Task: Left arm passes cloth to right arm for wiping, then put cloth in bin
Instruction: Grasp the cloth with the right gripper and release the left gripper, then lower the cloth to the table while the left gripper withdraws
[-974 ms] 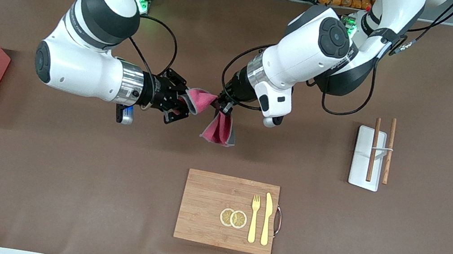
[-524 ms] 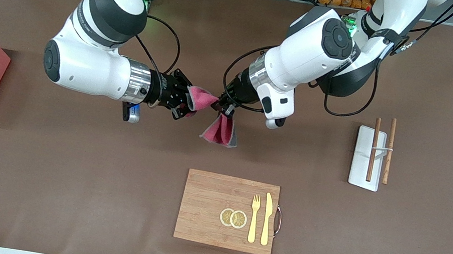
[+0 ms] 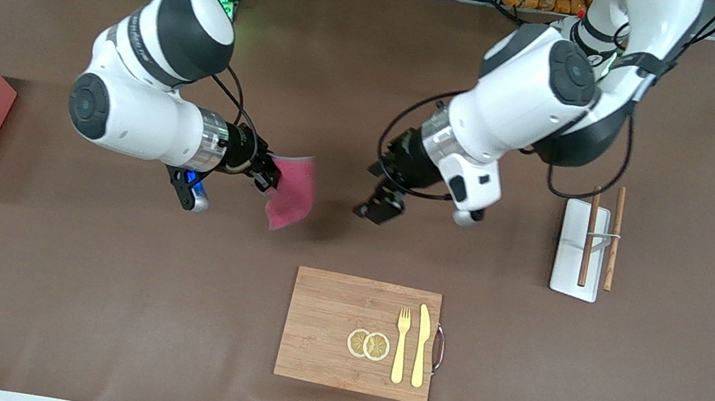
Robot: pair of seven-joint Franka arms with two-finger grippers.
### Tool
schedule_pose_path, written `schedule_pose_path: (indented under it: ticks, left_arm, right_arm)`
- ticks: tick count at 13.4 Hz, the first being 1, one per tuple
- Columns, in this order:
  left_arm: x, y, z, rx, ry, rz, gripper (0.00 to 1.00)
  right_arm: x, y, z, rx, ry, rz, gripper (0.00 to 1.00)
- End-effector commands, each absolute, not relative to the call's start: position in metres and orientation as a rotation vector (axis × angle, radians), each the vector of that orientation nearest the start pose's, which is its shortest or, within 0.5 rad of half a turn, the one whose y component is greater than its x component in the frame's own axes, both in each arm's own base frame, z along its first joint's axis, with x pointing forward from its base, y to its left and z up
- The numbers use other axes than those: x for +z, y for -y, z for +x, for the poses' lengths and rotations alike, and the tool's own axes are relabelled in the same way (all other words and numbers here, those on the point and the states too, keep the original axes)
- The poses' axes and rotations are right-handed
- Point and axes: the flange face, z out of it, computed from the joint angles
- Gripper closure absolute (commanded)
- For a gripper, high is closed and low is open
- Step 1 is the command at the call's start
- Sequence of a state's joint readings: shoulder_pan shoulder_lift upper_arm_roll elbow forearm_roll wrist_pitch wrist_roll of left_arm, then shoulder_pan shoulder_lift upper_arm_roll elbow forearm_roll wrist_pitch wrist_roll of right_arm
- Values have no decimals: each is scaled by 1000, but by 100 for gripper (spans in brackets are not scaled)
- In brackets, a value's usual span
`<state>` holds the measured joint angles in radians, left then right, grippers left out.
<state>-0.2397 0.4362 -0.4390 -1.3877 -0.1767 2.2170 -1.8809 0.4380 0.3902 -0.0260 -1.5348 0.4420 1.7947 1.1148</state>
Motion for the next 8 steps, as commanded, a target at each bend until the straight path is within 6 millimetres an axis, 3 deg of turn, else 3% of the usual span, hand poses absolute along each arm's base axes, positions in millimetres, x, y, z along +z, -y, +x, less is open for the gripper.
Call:
schedule_pose_path:
  ticks: [1, 3, 5, 6, 7, 8]
  left_arm:
    - [542, 360, 603, -120, -1671, 2139, 0]
    - [554, 304, 620, -69, -1653, 2208, 0]
    - [568, 238, 635, -14, -1613, 2275, 0]
    - [573, 204, 642, 14, -1608, 2289, 0]
    - [579, 172, 647, 41, -1598, 2303, 0]
    - [583, 150, 650, 65, -1571, 2326, 0]
  right_arm:
    - [367, -277, 596, 514, -993, -2820, 100]
    - [333, -236, 600, 505, -895, -2873, 100]
    - [305, -123, 625, 481, -695, -2926, 100]
    - [292, -76, 631, 488, -561, -2929, 100]
    - [290, -21, 635, 470, -463, -2917, 100]
    - [289, 19, 634, 453, -367, -2911, 100]
